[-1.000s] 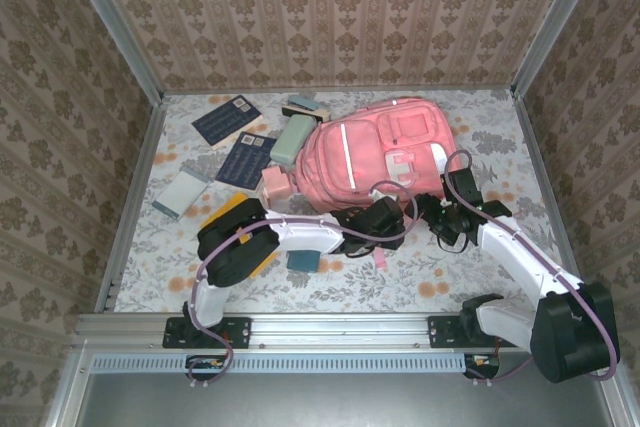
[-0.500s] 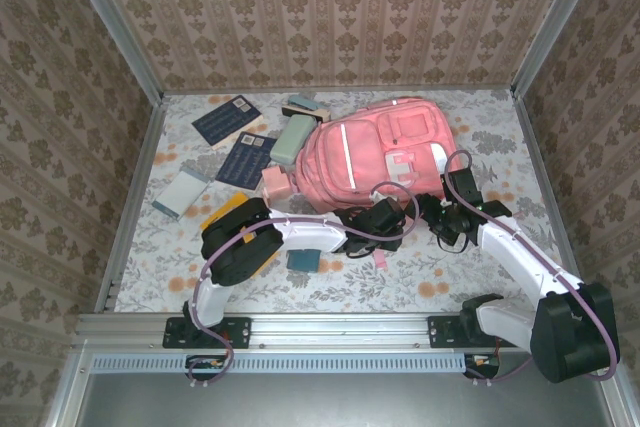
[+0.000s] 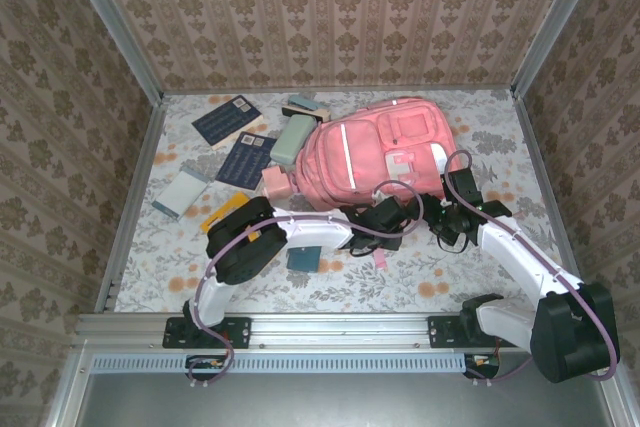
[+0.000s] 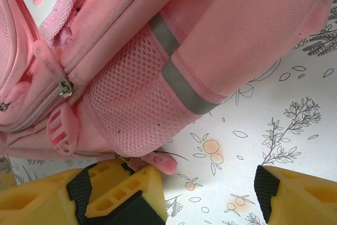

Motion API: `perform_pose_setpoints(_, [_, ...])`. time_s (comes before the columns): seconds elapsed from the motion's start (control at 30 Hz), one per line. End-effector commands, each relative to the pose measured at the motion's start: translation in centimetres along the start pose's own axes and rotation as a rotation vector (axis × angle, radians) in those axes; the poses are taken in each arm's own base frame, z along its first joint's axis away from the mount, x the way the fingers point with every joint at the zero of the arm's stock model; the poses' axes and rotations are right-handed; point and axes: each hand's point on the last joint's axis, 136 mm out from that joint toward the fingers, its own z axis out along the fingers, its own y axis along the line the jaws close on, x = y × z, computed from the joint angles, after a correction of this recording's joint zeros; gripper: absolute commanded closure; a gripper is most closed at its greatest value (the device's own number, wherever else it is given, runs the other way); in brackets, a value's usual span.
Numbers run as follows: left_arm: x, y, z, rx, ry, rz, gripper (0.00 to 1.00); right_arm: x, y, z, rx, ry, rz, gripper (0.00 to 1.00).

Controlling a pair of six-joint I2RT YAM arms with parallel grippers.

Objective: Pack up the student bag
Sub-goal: Unzip the student bag at the center of the table.

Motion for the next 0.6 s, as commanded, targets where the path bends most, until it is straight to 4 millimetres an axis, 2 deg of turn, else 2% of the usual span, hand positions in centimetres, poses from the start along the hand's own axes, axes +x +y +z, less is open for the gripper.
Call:
perform_pose_setpoints(0.0, [0.5, 0.2, 1.3, -0.033, 0.02, 0.022, 0.7, 0.6, -0.9, 0.0, 0.027, 0.014, 0.007, 0.16])
perform_pose_setpoints(0.13, [0.8, 0.6, 1.9, -0.058, 0.034, 0.019, 0.72, 0.6, -1.0, 0.0, 0.027, 0.013, 0.006, 0.16])
perform_pose_setpoints(0.23, [1.1, 0.9, 2.1, -0.085, 0.044, 0.019, 0.8, 0.6, -1.0, 0.0, 0.028, 0.013, 0.006, 0.16])
perform_pose_setpoints(0.33, [1.2, 1.1, 2.1, -0.096, 0.047, 0.02, 1.0, 0.7, -1.2, 0.1, 0.031, 0.018, 0.009, 0.16])
perform_pose_setpoints(0.57, [1.1, 0.4, 0.7, -0.07, 0.04, 0.055, 1.0, 0.8, -0.5, 1.3, -0.018, 0.029, 0.044, 0.23])
